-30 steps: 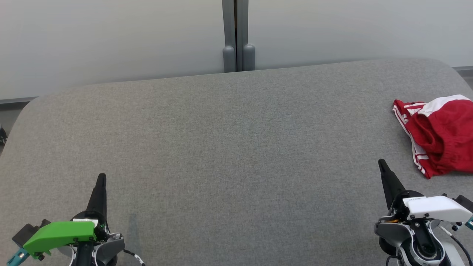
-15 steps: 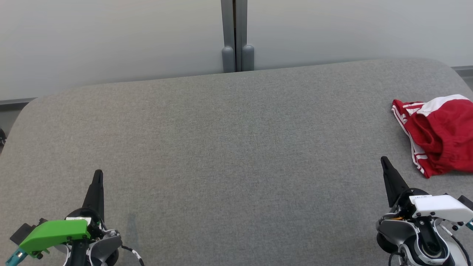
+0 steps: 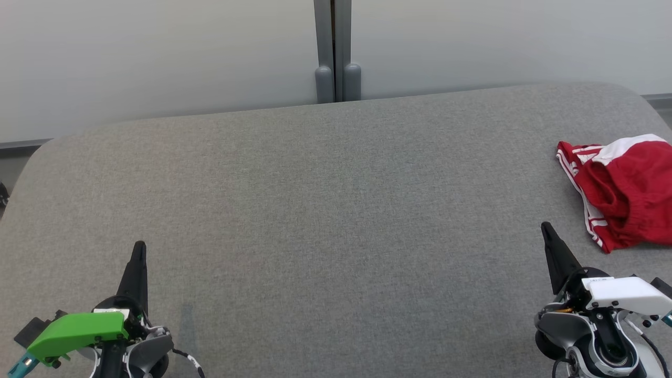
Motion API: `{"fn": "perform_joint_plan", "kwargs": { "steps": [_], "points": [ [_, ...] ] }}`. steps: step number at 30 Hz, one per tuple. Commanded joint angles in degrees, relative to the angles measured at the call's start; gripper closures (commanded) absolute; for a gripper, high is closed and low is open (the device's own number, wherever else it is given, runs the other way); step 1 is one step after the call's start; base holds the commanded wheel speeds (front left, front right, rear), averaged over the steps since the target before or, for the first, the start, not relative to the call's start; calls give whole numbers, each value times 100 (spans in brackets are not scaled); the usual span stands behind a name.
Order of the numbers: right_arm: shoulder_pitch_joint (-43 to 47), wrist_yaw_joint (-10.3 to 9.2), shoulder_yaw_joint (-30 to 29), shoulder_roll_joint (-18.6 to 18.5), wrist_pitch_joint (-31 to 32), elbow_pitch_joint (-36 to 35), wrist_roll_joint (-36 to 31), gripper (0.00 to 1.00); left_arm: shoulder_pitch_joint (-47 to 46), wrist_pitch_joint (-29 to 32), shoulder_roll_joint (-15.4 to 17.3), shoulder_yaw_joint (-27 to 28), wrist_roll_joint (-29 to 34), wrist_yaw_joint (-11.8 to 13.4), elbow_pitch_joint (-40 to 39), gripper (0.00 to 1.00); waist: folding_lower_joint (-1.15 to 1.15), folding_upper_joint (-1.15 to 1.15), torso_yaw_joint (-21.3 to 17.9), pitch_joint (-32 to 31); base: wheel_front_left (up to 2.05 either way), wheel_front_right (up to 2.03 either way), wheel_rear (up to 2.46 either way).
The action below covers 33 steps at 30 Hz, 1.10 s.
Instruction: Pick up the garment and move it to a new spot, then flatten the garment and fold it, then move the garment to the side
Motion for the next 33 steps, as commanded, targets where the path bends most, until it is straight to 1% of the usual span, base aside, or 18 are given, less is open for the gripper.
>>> {"fn": "perform_joint_plan", "kwargs": {
  "steps": [1, 33],
  "points": [
    [-32, 2, -11, -14, 27, -31, 9, 100, -61, 23, 32, 18, -21, -31, -12, 100, 0, 0, 0, 0, 0, 0, 0],
    [-34, 2, -23, -4, 30, -30, -6, 100, -61, 28, 28, 21, -16, -31, -12, 100, 0, 0, 0, 0, 0, 0, 0]
  ]
}}
